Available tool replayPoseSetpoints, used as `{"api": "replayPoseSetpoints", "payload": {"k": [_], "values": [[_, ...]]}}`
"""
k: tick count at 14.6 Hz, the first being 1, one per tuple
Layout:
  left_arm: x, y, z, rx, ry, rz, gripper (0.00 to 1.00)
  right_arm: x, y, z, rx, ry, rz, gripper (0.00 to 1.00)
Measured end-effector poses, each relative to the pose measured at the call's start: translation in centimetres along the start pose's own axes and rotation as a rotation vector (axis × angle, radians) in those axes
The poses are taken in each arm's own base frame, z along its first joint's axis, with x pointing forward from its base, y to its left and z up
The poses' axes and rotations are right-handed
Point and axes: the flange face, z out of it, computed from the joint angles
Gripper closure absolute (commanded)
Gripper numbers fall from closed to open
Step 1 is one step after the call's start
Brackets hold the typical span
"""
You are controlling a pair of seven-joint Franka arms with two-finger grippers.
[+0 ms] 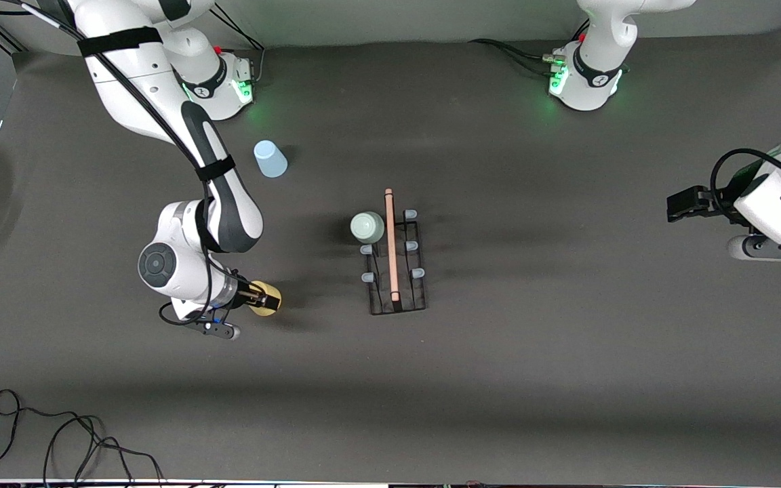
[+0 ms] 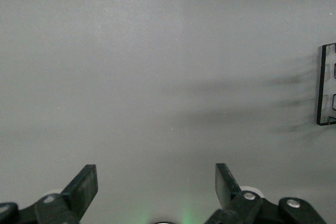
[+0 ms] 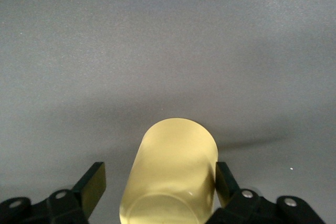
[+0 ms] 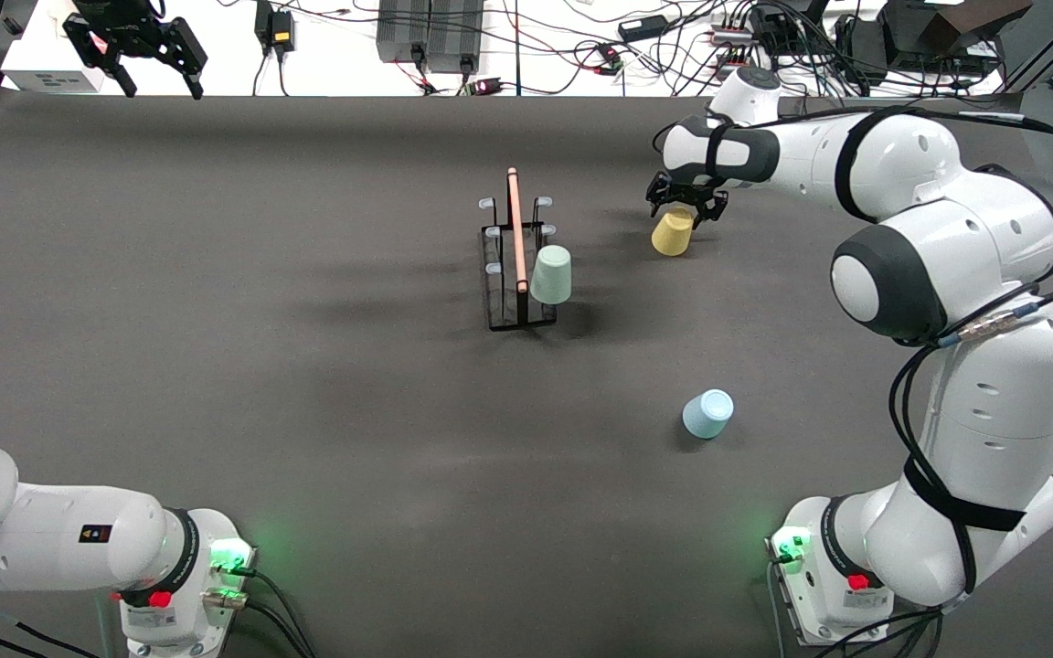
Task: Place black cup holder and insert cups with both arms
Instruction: 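Move the right gripper to the yellow cup and grasp it, then carry the yellow cup with the right gripper onto a holder peg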
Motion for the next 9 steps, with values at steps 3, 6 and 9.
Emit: {"api": "replayPoseSetpoints", "payload": {"k": [3,6,9], "values": [[0.0,0.1,0.0,0.0,0.0,0.001,0.0,0.1,-0.8,-1.5,0.013,-0.013,-0.007,1.0],[0.0,0.1,0.0,0.0,0.0,0.001,0.0,0.0,-2.1,-6.2,0.052,-0.024,-0.022,1.0],[0.0,0.1,0.0,0.0,-0.001,0.001,0.0,-0.5,-3.4,-12.1,0.093,-0.049,0.018,1.0]]}}
